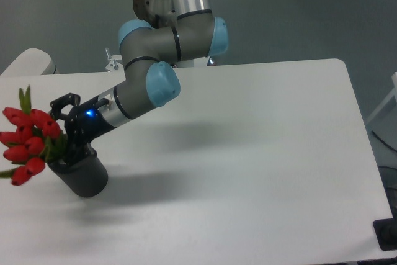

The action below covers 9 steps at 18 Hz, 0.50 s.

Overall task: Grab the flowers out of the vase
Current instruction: 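Close the gripper around the tulip stems above the vase rim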

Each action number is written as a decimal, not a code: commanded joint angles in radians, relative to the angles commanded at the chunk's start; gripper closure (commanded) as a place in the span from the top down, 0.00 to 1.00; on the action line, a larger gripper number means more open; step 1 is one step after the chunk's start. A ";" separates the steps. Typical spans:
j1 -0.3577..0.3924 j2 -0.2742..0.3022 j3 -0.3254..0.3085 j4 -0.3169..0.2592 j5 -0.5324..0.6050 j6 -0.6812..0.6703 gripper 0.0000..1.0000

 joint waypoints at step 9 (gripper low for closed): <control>0.021 0.011 -0.008 0.034 0.008 -0.024 0.15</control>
